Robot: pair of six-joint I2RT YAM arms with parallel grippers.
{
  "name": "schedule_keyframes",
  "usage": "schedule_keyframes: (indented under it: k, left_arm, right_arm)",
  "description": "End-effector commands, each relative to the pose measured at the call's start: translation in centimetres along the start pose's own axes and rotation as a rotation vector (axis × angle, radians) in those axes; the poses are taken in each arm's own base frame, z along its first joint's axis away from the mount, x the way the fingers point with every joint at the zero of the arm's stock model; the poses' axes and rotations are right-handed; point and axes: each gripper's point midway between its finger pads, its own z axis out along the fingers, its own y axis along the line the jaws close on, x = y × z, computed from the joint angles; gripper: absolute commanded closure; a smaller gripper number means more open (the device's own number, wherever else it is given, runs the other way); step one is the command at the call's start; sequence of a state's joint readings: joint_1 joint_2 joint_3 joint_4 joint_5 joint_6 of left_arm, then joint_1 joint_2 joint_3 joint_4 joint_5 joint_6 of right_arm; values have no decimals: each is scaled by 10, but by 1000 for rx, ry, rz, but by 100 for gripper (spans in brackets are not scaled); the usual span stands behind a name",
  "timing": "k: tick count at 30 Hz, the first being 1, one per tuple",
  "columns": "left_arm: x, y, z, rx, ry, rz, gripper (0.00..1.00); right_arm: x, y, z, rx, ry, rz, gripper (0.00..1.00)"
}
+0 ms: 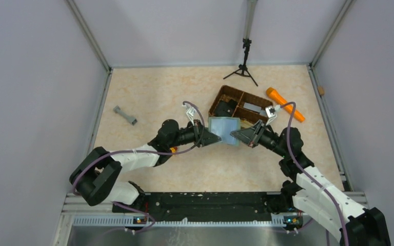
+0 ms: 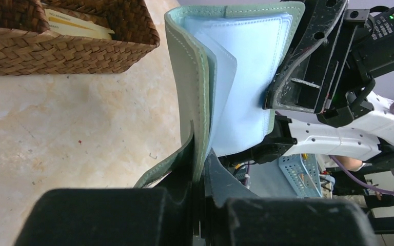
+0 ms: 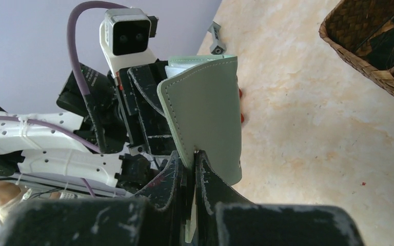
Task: Take the credit cards out of the card holder
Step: Remove the credit card from the card holder.
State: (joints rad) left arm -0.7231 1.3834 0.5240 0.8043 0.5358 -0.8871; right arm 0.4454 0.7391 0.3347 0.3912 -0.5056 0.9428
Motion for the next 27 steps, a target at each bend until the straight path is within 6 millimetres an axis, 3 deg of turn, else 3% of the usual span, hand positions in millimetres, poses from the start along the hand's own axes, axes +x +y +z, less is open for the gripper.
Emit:
schedule_keyframes:
  k: [1,4,7,10,16,27]
  left_arm:
    - [-20,-23,5,41,-50,89,100]
    - [-20,-22,4,30,-45,95,100]
    - [-22,-19,3,8,-55,97,100]
    - [-25,-14,1,-22,-75,86,100]
    - [-29,-27,-4,29,-104,75,100]
    - [-26,-52,-7,158,-75,47,100]
  right_arm:
    - [1,40,0,-136,50,-82,93]
    - [1,38,-1,-125,44,-87,72]
    - [1,37,-2,-120,36,-98,67]
    - [-2,38,-4,-108,21,-112,69]
    - [-8,27,-7,-25,-1,-140,75]
    - [-5,40,5,-121,39,-95,84]
